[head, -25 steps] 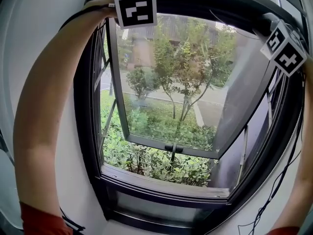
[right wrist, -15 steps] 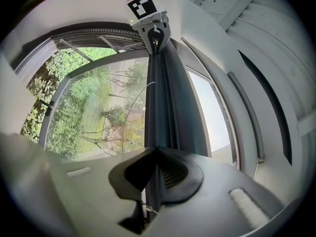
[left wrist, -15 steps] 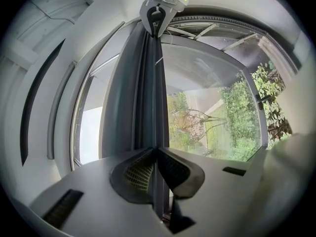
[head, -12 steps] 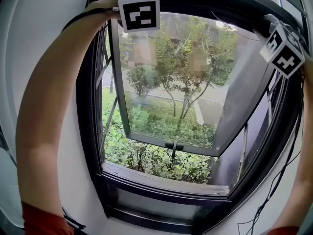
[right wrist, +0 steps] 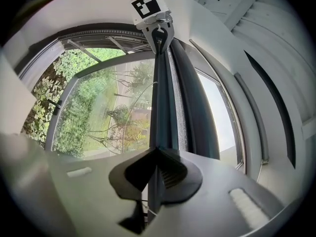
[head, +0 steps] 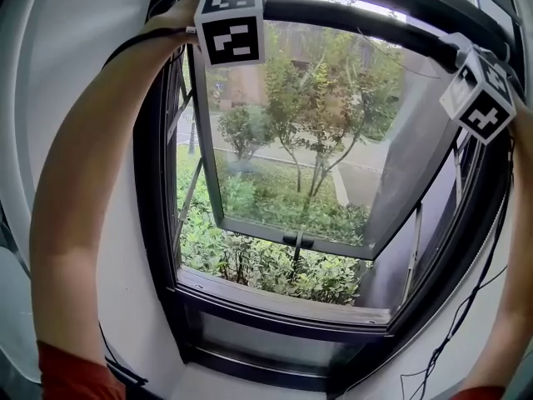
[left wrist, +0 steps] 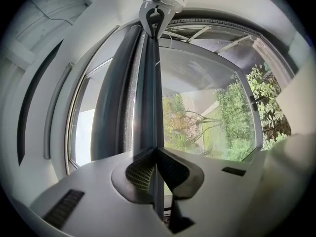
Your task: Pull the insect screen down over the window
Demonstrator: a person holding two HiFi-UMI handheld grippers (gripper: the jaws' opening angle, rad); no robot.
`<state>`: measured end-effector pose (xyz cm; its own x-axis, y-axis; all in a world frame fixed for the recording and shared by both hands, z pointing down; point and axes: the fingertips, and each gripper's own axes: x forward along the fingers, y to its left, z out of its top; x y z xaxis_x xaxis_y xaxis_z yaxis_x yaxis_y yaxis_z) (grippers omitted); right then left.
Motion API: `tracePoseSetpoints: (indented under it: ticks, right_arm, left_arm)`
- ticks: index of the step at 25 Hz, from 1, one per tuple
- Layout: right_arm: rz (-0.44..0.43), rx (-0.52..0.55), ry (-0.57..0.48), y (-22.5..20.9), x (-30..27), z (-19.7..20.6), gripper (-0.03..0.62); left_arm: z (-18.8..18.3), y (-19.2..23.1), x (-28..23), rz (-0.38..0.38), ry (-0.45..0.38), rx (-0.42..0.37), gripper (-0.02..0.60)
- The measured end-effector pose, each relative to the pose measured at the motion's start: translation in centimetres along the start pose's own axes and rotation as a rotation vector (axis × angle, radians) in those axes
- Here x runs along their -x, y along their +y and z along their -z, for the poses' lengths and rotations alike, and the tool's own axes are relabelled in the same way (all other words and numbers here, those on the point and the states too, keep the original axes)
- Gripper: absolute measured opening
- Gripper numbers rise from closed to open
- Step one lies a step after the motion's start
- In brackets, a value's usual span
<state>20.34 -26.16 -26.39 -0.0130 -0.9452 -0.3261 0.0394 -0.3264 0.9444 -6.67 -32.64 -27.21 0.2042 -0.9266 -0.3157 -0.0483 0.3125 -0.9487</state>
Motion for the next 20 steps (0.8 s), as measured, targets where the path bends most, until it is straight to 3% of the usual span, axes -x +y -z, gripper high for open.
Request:
tracePoseSetpoints:
  ticks: [2,7,20]
  right_arm:
    - [-0.02,-0.007,-0.001,1.0,0.0,0.2,0.029]
    - [0.024,-0.006,-0.025,1.3,0.9,-0.5,0.029]
    - [-0.03,-0.015,-0.071,6.4,2.7,-0.7,0.026]
  left_arm:
    - [0.1,-0.4,0.3,-0.001,-0.001,-0.002,0.025]
    - [-0.4,-1.8,0.8,0.012,-0.022,0.0,0.025]
    - [-0.1,-7.4,2.3,0.092,-0.018,0.016,0.023]
